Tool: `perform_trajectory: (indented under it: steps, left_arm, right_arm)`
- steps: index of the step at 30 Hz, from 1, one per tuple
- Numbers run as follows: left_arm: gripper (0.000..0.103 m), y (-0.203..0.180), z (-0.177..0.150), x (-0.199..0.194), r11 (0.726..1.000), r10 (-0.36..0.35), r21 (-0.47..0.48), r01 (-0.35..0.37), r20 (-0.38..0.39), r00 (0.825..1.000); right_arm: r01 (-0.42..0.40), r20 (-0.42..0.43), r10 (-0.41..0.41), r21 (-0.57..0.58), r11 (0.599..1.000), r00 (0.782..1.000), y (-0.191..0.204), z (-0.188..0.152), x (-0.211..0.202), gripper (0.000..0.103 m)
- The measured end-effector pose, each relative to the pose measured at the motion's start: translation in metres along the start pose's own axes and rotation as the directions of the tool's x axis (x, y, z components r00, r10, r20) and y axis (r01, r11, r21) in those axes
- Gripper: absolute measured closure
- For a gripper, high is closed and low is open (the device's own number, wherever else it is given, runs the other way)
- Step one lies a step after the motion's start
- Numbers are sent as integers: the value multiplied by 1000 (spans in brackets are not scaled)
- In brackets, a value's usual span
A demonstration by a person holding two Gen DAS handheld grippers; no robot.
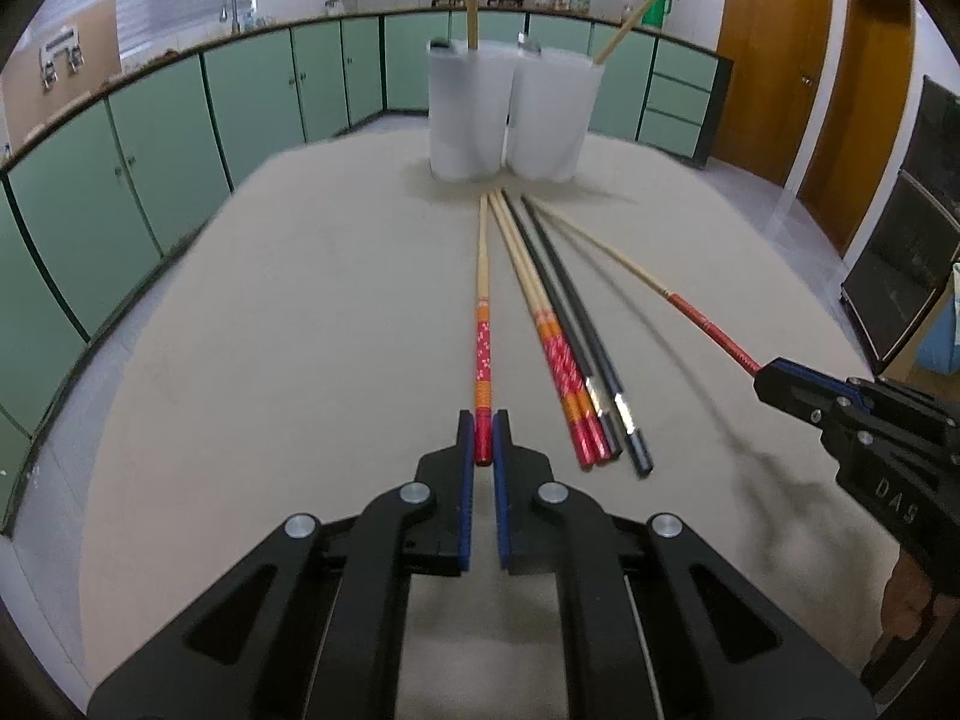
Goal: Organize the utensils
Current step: 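Lift both red-patterned chopsticks over the white holder and open both tools to drop them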
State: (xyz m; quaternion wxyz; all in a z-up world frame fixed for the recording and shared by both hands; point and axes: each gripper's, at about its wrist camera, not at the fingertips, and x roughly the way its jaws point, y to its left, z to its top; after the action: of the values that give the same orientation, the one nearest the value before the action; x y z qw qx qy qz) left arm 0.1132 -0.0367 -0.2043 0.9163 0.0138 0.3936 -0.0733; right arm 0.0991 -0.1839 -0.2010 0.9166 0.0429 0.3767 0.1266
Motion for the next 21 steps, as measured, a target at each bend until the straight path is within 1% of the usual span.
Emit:
perform_trajectory:
  steps: [4, 9, 12, 16, 21]
  left_arm:
    - [98, 2, 12, -21, 1000, 3, 2, -4, 56, 998]
    - [98, 7, 36, -47, 1000, -2, -3, 3, 141, 990]
    - [98, 9, 54, -64, 1000, -8, 5, 7, 197, 980]
    - [98, 9, 80, -85, 999, -20, 30, 12, 274, 962]
    - [98, 9, 113, -101, 998, -35, 64, 14, 342, 939]
  right_arm:
    - [-6, 45, 7, -2, 1000, 999, -2, 14, -17, 97]
    - [-17, 104, 17, -5, 1000, 994, -6, 36, -38, 97]
    - [-22, 145, 24, -20, 1000, 989, -6, 54, -51, 97]
    - [-29, 199, 40, -58, 998, 979, -3, 83, -69, 97]
    - [-20, 239, 50, -128, 992, 970, 5, 119, -81, 97]
